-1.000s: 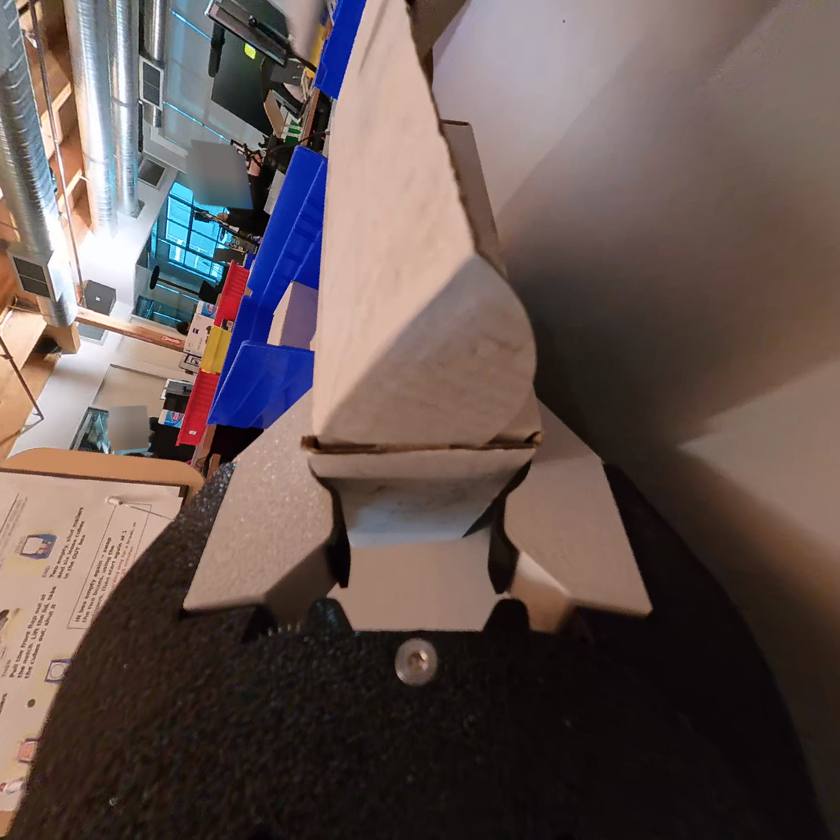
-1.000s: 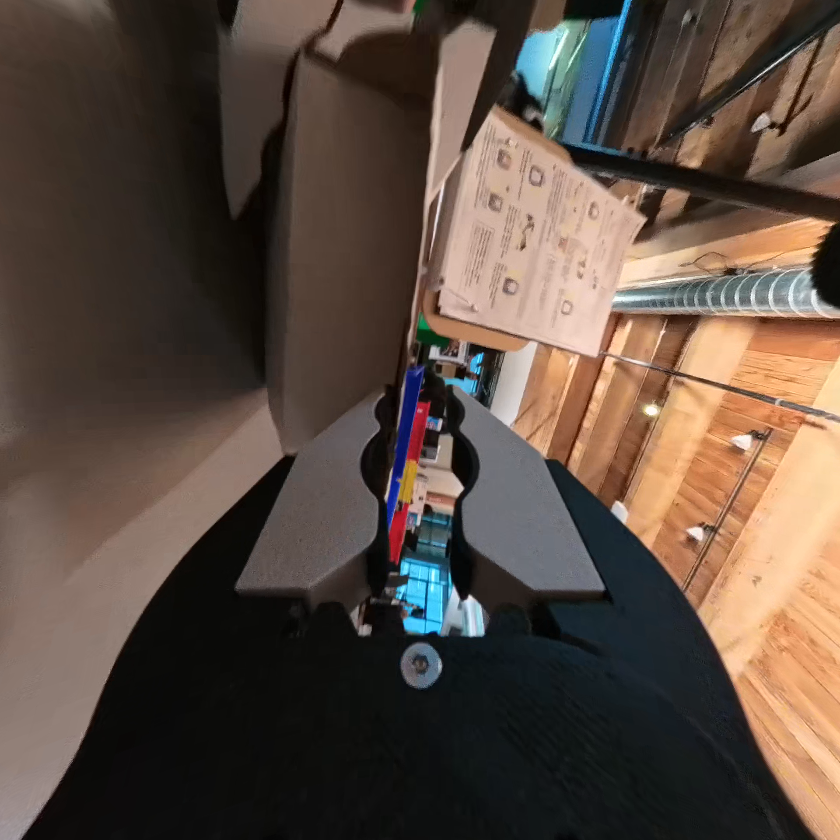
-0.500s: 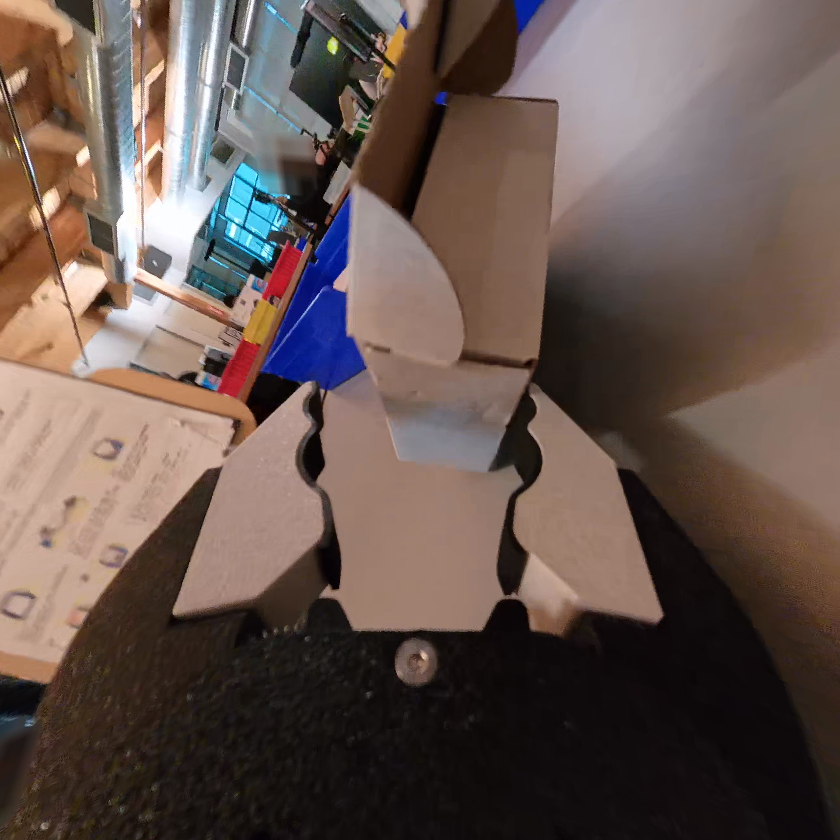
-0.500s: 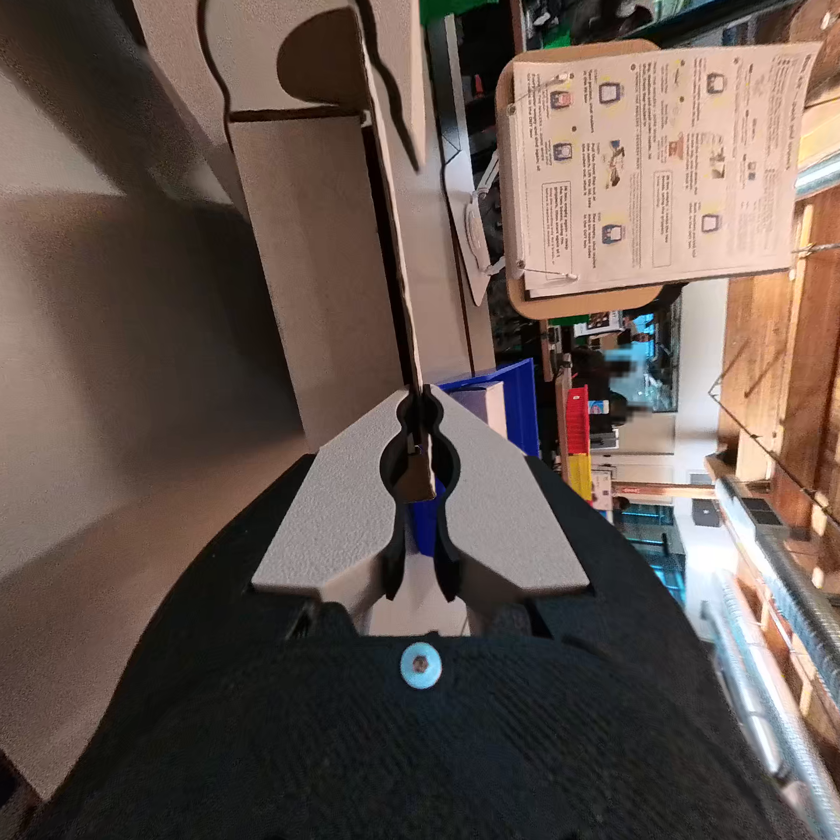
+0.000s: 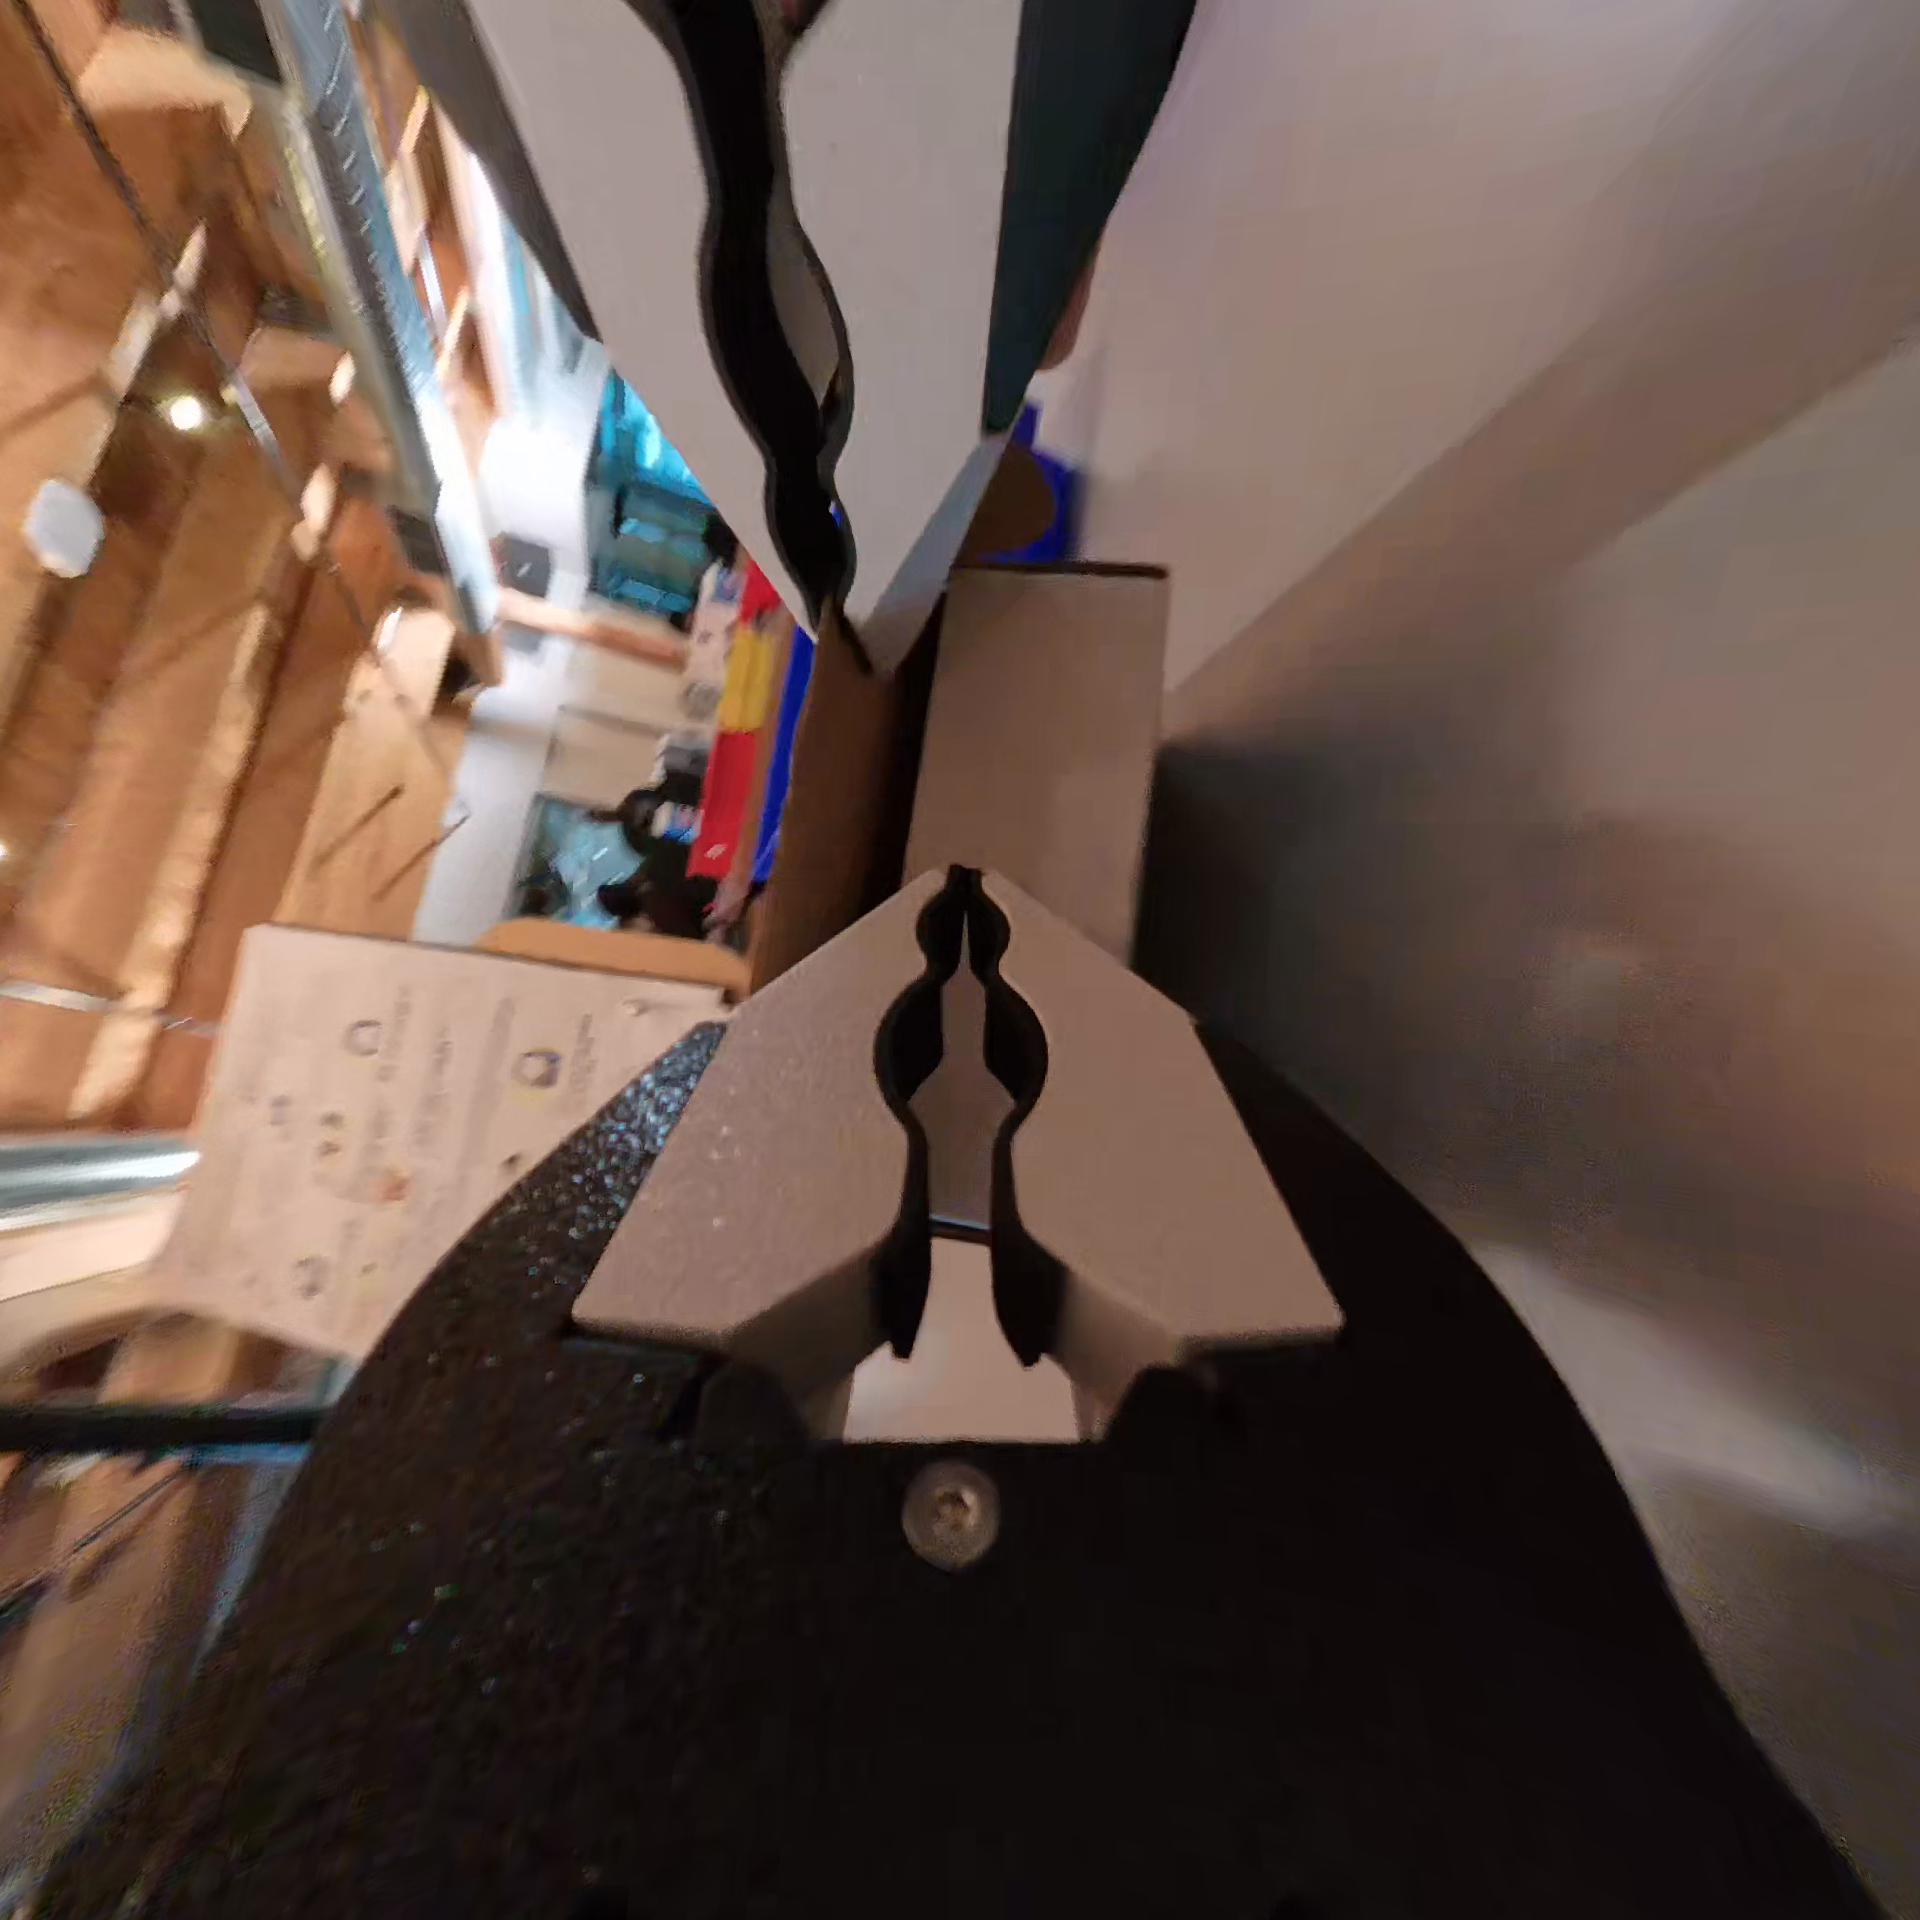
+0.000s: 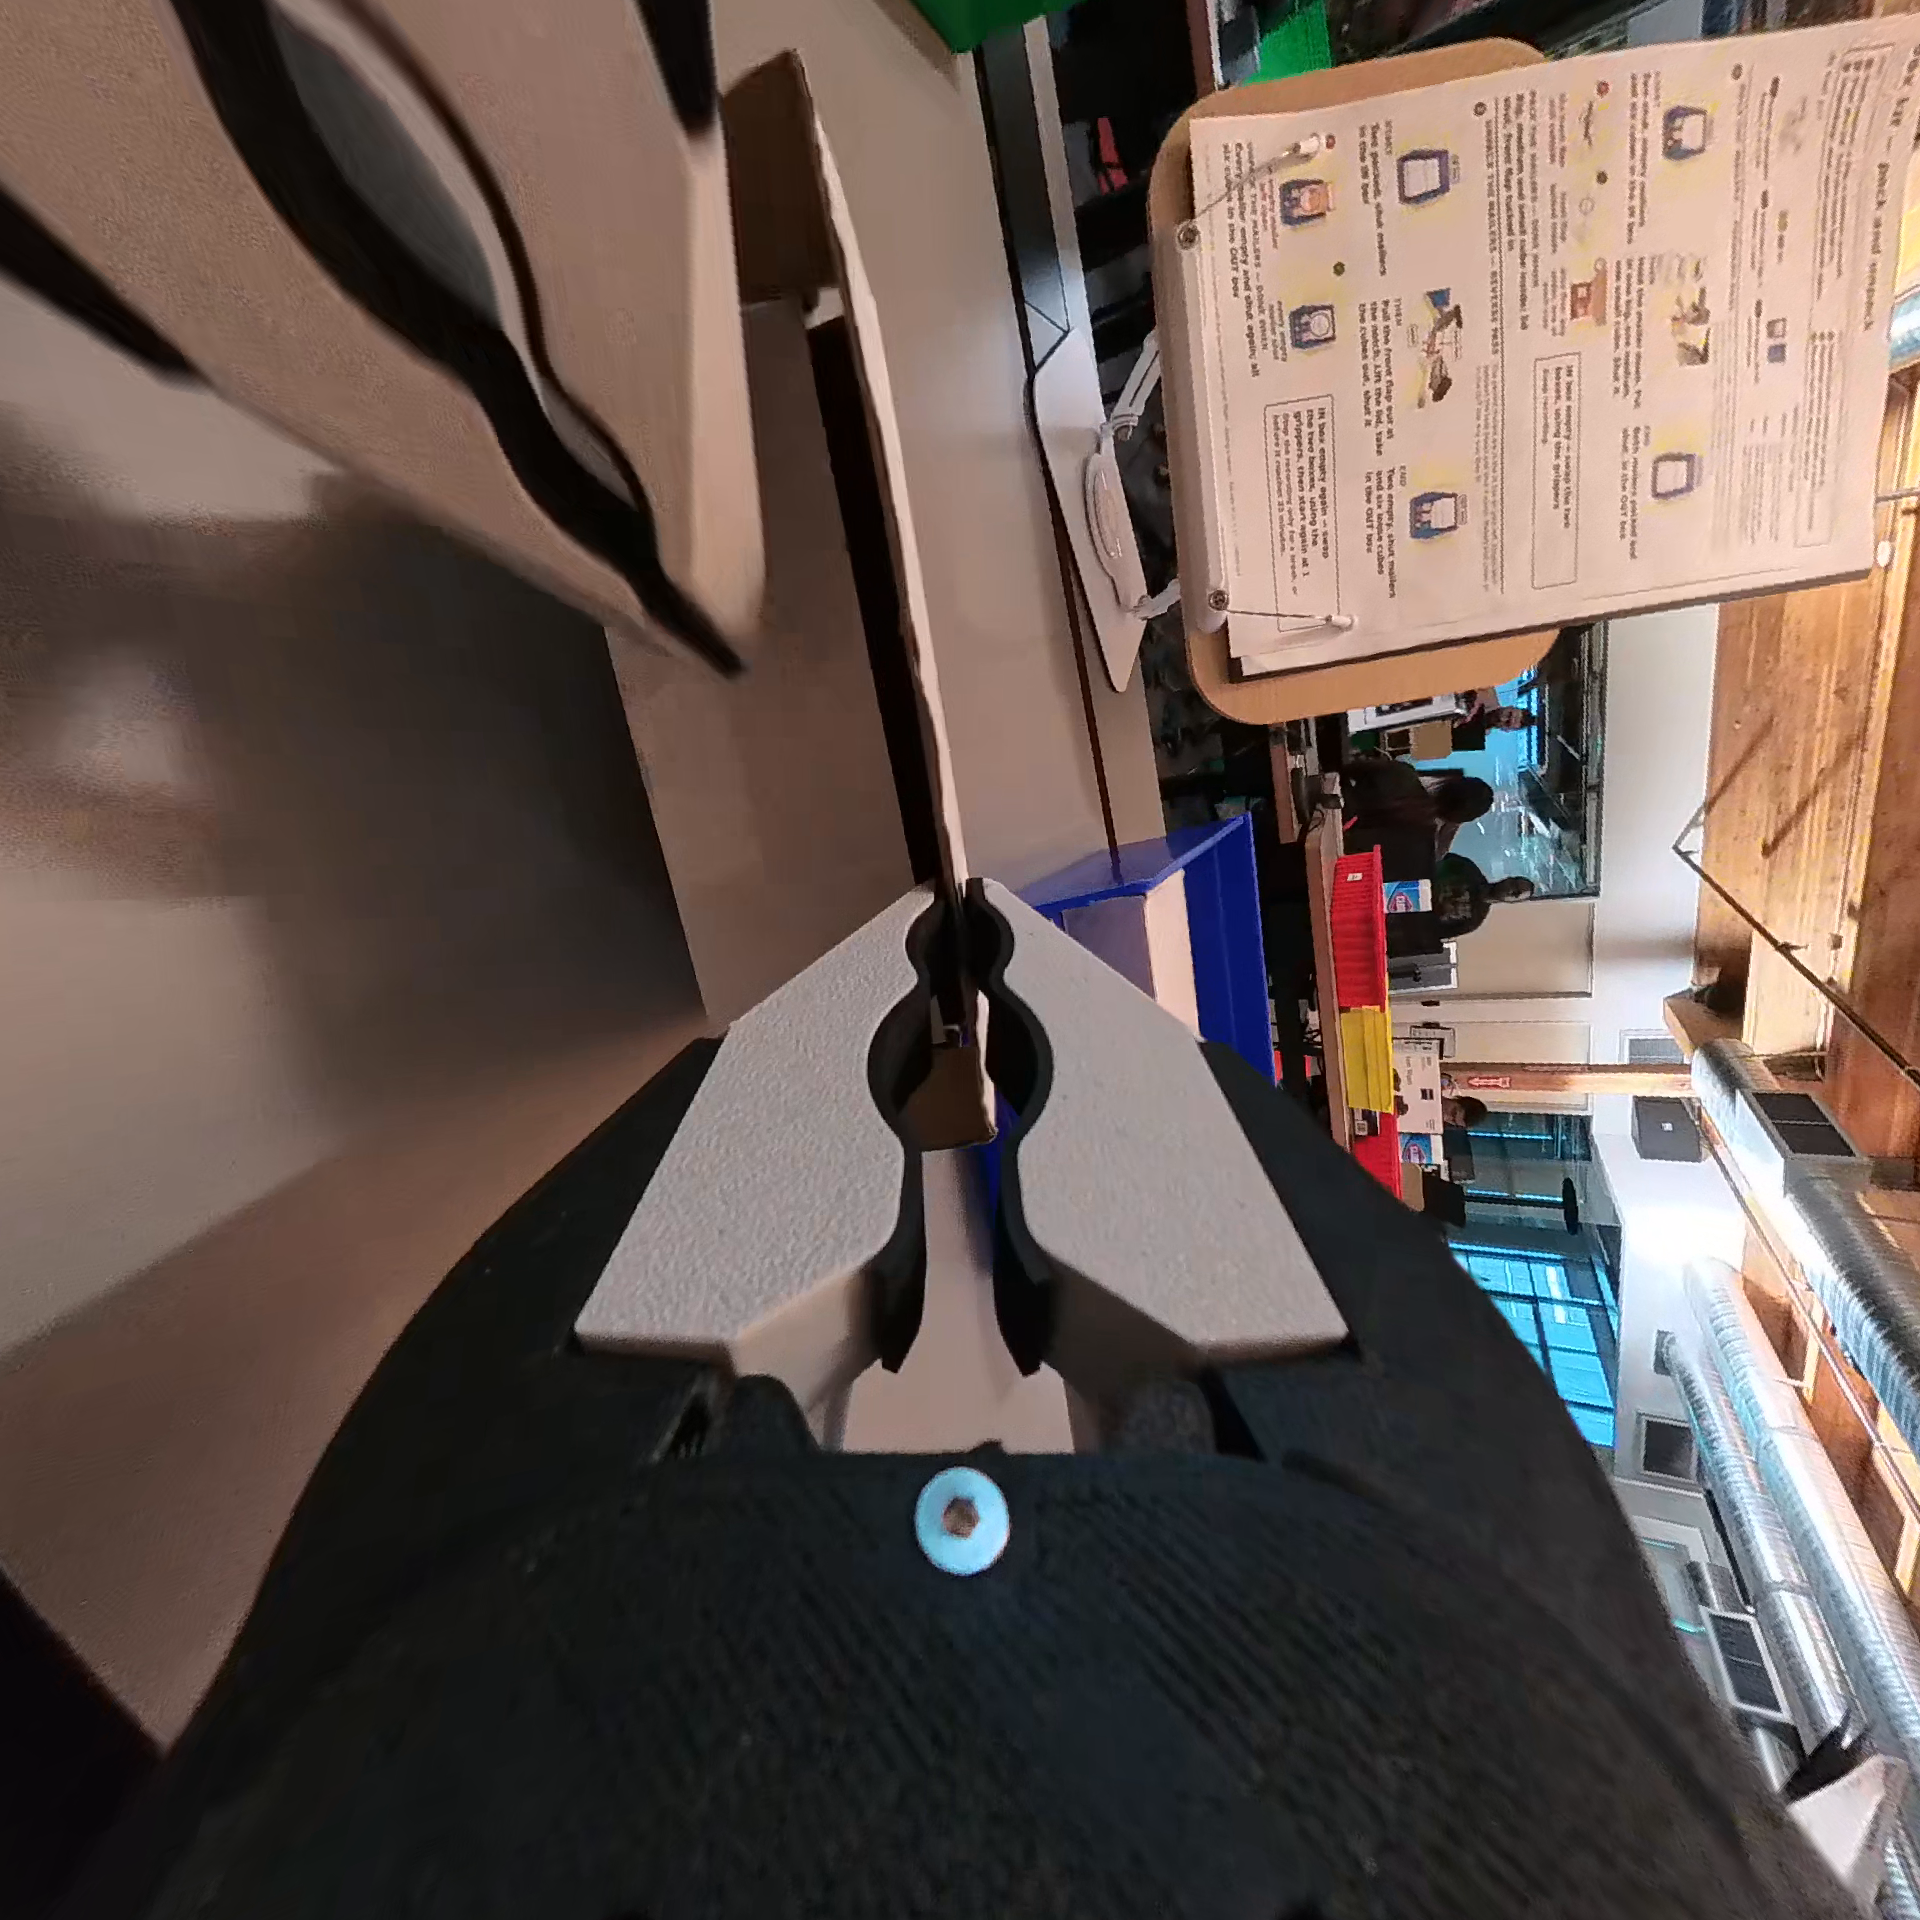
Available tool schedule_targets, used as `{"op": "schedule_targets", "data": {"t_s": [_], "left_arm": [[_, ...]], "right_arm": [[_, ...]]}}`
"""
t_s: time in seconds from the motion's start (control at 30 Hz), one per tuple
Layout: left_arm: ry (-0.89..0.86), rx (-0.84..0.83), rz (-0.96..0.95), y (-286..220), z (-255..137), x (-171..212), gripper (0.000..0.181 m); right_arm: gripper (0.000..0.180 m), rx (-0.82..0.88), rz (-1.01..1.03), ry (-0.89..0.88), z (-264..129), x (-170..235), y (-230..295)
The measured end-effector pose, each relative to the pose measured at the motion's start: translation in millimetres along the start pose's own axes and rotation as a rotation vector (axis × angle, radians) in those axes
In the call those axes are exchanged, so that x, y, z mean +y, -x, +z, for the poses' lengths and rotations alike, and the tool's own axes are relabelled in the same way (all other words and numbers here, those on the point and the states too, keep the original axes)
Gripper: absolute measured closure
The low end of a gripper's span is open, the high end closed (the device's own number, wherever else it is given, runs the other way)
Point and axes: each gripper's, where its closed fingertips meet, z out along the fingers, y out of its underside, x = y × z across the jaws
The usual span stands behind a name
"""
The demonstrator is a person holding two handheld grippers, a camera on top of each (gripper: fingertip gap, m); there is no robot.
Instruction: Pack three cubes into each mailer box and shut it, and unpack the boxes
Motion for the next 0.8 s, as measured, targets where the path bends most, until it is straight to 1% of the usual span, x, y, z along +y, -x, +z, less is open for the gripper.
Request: {"op": "schedule_targets", "data": {"t_s": [0.1,0.13,0.2,0.27,0.33,0.37,0.47,0.53,0.63,0.7,0.8], "left_arm": [[0.161,-0.078,0.078,4.1,16.4,6.7,0.181],[0.200,-0.075,0.090,0.3,20.0,9.4,0.181],[0.268,0.015,0.076,-21.6,27.6,17.6,0.181],[0.311,0.052,0.097,-37.9,32.5,26.8,0.181],[0.309,0.077,0.124,-47.6,33.6,30.4,0.181],[0.286,0.074,0.105,-47.0,32.6,28.0,0.181],[0.208,0.012,-0.045,-20.6,26.8,20.0,0.181],[0.219,-0.028,-0.134,1.1,27.1,29.9,0.181],[0.304,0.034,-0.179,0.7,37.4,59.4,0.181],[0.303,0.102,-0.200,-8.9,40.5,64.2,0.181],[0.301,0.142,-0.235,-12.5,37.9,62.3,0.181]], "right_arm": [[0.179,-0.020,0.008,-0.008,-2.6,0.4,1.5],[0.179,-0.018,0.026,-0.018,-3.6,-0.4,-0.9],[0.179,-0.035,0.051,-0.045,-4.7,-1.6,-3.5],[0.179,-0.041,0.063,-0.051,-2.6,-1.0,-6.2],[0.179,-0.045,0.059,-0.063,-0.9,-2.6,-7.9],[0.179,-0.040,0.053,-0.062,0.2,-1.9,-9.8],[0.179,-0.036,0.057,-0.076,3.2,-0.8,-16.1],[0.179,-0.042,0.067,-0.085,5.3,-0.1,-19.9],[0.179,-0.047,0.065,-0.091,9.2,-1.2,-27.3],[0.178,-0.042,0.060,-0.094,12.3,-2.5,-37.4],[0.179,0.002,0.056,-0.069,27.5,0.2,-64.8]]}}
